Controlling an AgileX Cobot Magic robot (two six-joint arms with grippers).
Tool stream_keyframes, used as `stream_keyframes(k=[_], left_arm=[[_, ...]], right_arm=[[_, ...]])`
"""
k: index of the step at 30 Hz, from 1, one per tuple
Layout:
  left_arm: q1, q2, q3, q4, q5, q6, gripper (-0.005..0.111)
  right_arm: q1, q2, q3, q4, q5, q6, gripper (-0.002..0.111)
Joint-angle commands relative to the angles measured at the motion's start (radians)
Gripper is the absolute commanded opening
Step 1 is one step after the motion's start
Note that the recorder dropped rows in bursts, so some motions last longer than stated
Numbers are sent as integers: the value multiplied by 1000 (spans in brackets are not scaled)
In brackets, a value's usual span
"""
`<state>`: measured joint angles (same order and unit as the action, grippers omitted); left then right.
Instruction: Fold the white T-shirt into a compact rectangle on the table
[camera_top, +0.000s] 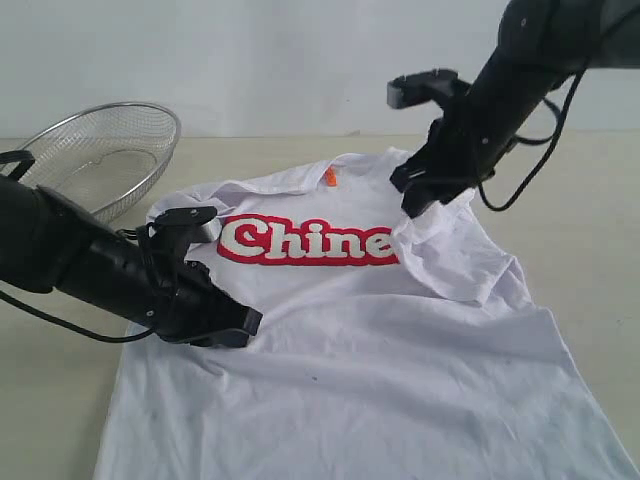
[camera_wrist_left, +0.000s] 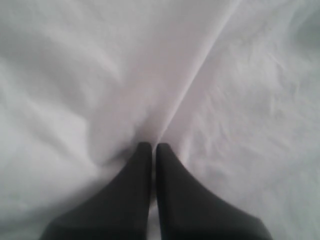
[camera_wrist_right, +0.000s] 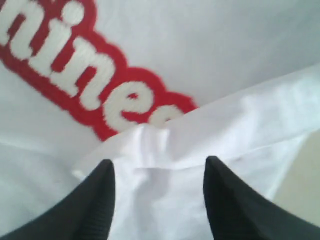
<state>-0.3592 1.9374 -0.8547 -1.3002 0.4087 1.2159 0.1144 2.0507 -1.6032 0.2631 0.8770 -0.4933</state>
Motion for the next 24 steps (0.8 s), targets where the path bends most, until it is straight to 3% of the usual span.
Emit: stream_keyframes(k=[1,3,4,9,19,24], left_arm=[[1,-1,-7,7,10,4,5],[1,-1,-7,-3,17,4,5],[1,-1,-7,-3,24,4,5],[-5,-1,-35,-5,111,4,5],[-142,-5,-209,-10,72,13,5],[-156,-5,-228,-10,68,13,5]], right_arm=[[-14,-54,-4,-269,-121,183,27],[-29,-51,-4,-310,-122,190,4],[-40,-43,-4,-321,-122,193,0],[-89,17,-4,-301,-103,208,0],[-95,152,-6,-156,-177,208,0],[-95,211,-59,-140,-193,208,0]])
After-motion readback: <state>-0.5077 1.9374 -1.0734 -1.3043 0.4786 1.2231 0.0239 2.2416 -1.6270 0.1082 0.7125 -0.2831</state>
